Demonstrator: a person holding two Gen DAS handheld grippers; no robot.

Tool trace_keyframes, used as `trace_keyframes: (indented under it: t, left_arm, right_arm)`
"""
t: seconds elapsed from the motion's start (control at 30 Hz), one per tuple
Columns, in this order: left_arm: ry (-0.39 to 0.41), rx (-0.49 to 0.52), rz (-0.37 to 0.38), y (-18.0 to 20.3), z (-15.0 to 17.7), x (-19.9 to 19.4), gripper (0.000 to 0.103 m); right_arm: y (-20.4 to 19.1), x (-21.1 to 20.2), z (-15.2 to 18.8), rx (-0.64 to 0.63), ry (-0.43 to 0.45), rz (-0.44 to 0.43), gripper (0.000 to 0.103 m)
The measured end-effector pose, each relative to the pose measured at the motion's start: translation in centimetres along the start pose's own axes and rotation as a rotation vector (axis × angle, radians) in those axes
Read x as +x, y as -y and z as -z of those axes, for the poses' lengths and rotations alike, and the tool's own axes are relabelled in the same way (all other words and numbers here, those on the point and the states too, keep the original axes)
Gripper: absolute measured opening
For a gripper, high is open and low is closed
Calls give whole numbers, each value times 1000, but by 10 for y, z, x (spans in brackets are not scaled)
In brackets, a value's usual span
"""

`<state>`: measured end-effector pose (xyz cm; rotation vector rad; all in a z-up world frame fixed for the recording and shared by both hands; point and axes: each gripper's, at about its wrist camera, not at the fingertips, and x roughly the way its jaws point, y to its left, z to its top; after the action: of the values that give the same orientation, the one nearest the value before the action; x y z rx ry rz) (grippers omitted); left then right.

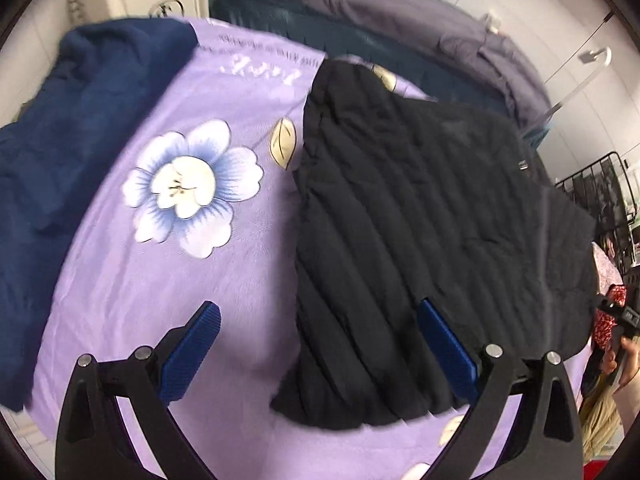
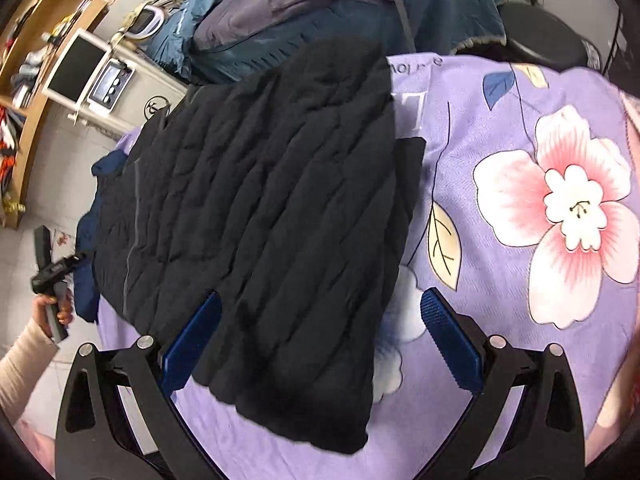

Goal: Fold large clothes

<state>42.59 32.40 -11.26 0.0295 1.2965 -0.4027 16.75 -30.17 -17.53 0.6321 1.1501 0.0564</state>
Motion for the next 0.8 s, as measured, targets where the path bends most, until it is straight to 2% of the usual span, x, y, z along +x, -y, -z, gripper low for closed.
trace_keyframes:
  t: [0.17,0.33,0.6,0.63,0.67,0.77,0.8]
  left_arm:
    - [-72,25,118,-11,-16,43,98]
    - [-165,-111,325,-33,-22,85,99]
    - [-183,-58,329,-21,-29,100,99]
    - [-179,-53,323,-17,-30,100,99]
    - [-175,-51,321,-13,-31,98,99]
    - [-166,-65,343,-1,-28,98,95]
    - [-166,-69,361,3,-30,100,90]
  right_arm:
    - [26,22,-9,104,-45,-84,99]
    - [34,57,-14,166,-85,-184,99]
    - [21,64,-21,148,-56,-182,96]
    - [17,63,-22,149,-48,-179,90]
    - [15,63,-19,150,-44,-168,89]
    - [16,55,-9,142,-37,-164,72]
    - [15,54,-6,152,-35,-194,57]
